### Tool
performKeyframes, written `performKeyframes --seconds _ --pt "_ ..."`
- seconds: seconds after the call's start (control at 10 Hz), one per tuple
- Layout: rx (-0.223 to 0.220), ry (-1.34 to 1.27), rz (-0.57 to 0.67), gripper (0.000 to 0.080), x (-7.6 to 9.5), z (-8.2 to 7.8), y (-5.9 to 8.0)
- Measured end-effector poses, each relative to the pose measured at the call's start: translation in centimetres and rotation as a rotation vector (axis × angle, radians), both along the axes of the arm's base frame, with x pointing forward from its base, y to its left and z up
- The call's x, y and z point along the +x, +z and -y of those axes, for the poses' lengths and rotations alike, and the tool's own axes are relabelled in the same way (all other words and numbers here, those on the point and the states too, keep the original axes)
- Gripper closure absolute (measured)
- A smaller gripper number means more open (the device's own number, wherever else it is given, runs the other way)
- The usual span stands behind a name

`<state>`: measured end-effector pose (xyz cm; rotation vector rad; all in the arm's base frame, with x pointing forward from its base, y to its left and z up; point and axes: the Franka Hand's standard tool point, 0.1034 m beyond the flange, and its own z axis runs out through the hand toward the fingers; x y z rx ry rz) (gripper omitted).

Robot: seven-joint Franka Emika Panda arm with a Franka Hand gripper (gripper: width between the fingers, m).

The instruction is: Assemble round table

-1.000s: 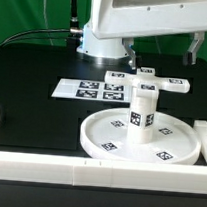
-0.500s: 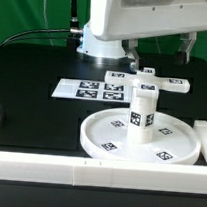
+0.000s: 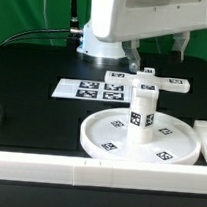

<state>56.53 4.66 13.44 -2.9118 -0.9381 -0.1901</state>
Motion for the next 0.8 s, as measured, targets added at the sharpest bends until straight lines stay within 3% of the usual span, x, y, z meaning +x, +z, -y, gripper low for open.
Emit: performKeyframes --seconds 0.1,0.5,0.8 --pt "-0.006 -0.009 0.015 0.015 0.2 0.7 0.0" --pt "-0.086 -0.016 -0.197 0.015 -0.8 -0.4 -0.3" --pt "-0.099 -0.009 -0.21 0.015 -0.7 -0.1 -1.1"
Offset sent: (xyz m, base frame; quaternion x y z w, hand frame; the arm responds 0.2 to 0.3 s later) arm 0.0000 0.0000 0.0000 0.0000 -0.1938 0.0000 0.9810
